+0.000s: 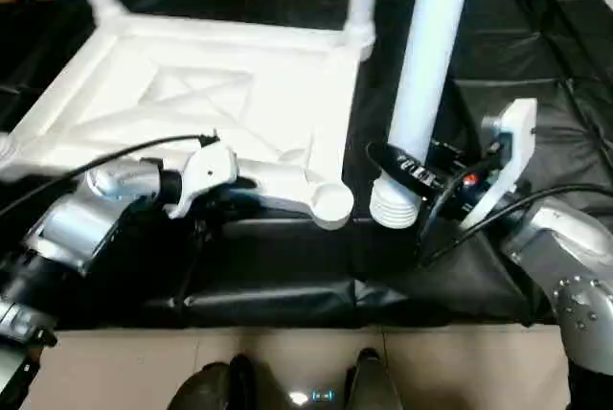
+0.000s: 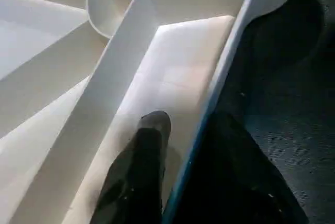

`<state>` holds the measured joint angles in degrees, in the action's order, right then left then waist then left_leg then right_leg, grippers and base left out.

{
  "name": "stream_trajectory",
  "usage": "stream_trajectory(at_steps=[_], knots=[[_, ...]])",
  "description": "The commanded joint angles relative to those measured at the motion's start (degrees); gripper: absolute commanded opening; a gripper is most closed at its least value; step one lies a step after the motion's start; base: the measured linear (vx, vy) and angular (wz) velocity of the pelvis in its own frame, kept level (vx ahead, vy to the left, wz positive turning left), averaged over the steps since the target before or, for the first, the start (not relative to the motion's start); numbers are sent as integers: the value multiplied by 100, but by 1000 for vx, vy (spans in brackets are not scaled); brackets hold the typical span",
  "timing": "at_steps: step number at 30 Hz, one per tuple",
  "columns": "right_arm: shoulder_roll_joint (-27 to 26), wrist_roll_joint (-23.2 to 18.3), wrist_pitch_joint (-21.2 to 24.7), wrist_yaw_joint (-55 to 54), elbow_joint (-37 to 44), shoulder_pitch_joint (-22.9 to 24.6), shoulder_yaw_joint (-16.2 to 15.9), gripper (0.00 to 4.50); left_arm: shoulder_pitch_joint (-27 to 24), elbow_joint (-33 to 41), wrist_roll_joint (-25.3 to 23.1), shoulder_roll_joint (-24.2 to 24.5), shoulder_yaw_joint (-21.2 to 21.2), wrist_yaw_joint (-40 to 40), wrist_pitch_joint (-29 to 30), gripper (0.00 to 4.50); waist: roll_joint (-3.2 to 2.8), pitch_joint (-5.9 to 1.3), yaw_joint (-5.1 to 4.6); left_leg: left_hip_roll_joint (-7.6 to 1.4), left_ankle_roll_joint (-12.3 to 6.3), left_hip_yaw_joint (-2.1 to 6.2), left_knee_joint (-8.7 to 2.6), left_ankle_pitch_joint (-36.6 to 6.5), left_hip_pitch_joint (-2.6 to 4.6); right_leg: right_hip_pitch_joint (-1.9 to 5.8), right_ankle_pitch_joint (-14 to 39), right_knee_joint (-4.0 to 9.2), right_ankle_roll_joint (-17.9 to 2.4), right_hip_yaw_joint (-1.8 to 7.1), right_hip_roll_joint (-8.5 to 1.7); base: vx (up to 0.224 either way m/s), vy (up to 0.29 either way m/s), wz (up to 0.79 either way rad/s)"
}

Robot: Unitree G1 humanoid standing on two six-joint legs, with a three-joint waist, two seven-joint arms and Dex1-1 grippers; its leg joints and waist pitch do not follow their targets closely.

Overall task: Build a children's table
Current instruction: Pick table leg, then insert table leg to table base

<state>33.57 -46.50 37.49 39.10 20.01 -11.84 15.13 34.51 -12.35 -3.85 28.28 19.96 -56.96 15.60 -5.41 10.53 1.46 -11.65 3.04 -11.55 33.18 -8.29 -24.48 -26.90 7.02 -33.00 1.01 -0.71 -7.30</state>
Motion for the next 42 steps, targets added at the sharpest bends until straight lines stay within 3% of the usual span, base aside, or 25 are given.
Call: stream_trajectory(at_steps=[1, 7, 10, 14, 19, 23, 27, 28, 29, 31, 32, 34, 37, 38, 40, 42], knots=[[-22, 34, -63, -36, 214, -1, -37, 186, -338, 82, -116, 150, 49, 58, 435, 109, 148, -441, 24, 33, -433, 27, -420, -1278, 143, 377, 1901, 358, -985, -36, 34, 0, 0, 0], [-159, 388, -300, -225, 110, -41, -210, 186, -710, 783, -77, 381, 165, -206, 667, 79, 135, -454, -2, 35, -416, 5, -418, -1068, 182, 350, 1488, 333, -1041, -23, 80, 0, 0, 0], [-407, 865, -655, -547, -82, -189, -445, 186, -746, 810, -210, 279, 102, 154, 611, 57, 138, -462, -26, 41, -437, -10, -405, -941, 189, 342, 1276, 312, -1105, -27, 95, 0, 0, 0], [-738, 1148, -920, -814, -253, -397, -665, 186, -717, 733, -228, 54, 0, 521, 381, 41, 140, -457, -40, 51, -426, -12, -409, -1027, 183, 357, 1282, 312, -1105, -26, 99, 0, 0, 0], [-943, 1126, -942, -743, -303, -563, -843, 186, -746, 862, -211, -18, -67, 626, 650, 22, 143, -459, -113, 47, -460, -5, -410, -1028, 179, 375, 1204, 302, -1111, -19, 93, 0, 0, 0], [-1036, 1218, -1085, -631, -504, -699, -925, 186, -764, 961, -117, -185, -123, 684, 925, 11, 187, -461, -144, 41, -517, -10, -402, -1013, 176, 380, 1301, 312, -1149, -13, 83, 0, 0, 0], [-1044, 1332, -1237, -536, -676, -783, -973, 186, -795, 924, -87, -230, -67, 689, 564, 0, 180, -469, -149, 42, -565, -10, -394, -965, 176, 378, 1265, 308, -1158, -16, 91, 0, 0, 0], [-1044, 1332, -1238, -536, -677, -783, -974, 186, -795, 924, -87, -230, -67, 689, 561, 0, 180, -471, -151, 42, -580, -14, -389, -936, 179, 375, 1193, 305, -1167, -18, 99, 0, 0, 0], [-1032, 1355, -1282, -507, -714, -800, -984, 186, -810, 930, -49, -225, -32, 633, 442, 0, 220, -478, -156, 43, -601, -20, -384, -909, 175, 384, 1131, 301, -1173, -15, 102, 0, 0, 0], [-1014, 1377, -1320, -464, -784, -836, -986, 186, -821, 924, -103, -197, 27, 604, 290, 0, 198, -481, -150, 40, -637, -17, -381, -850, 181, 382, 1064, 287, -1194, -16, 100, 0, 0, 0], [-997, 1399, -1355, -425, -851, -871, -991, 186, -833, 925, -114, -195, 49, 583, 215, 0, 236, -487, -161, 43, -664, -24, -373, -830, 176, 389, 1016, 284, -1207, -15, 103, 0, 0, 0], [-991, 1423, -1390, -404, -906, -901, -995, 186, -844, 937, -126, -195, 68, 569, 122, 0, 209, -487, -145, 35, -700, -22, -370, -779, 189, 387, 954, 272, -1236, -10, 97, 0, 0, 0], [-1004, 1446, -1426, -363, -988, -962, -980, 186, -855, 958, -18, -310, -15, 618, 48, 0, 218, -490, -135, 35, -741, -28, -363, -710, 189, 393, 822, 256, -1295, -9, 101, 0, 0, 0], [-1008, 1434, -1422, -325, -998, -987, -958, 186, -866, 1071, 194, -383, -121, 545, 131, 32, 263, -510, -126, 33, -756, -28, -358, -692, 185, 408, 831, 244, -1311, -5, 95, 0, 0, 0], [-1008, 1421, -1423, -306, -1003, -997, -949, 186, -874, 1133, 309, -405, -164, 480, 158, 32, 258, -520, -117, 31, -788, -34, -351, -642, 191, 405, 829, 237, -1340, -3, 94, 0, 0, 0], [-1006, 1388, -1412, -295, -1002, -1004, -930, 186, -878, 1195, 371, -436, -184, 466, 119, 71, 249, -528, -103, 25, -816, -41, -345, -609, 204, 394, 787, 234, -1363, -2, 102, 0, 0, 0]])
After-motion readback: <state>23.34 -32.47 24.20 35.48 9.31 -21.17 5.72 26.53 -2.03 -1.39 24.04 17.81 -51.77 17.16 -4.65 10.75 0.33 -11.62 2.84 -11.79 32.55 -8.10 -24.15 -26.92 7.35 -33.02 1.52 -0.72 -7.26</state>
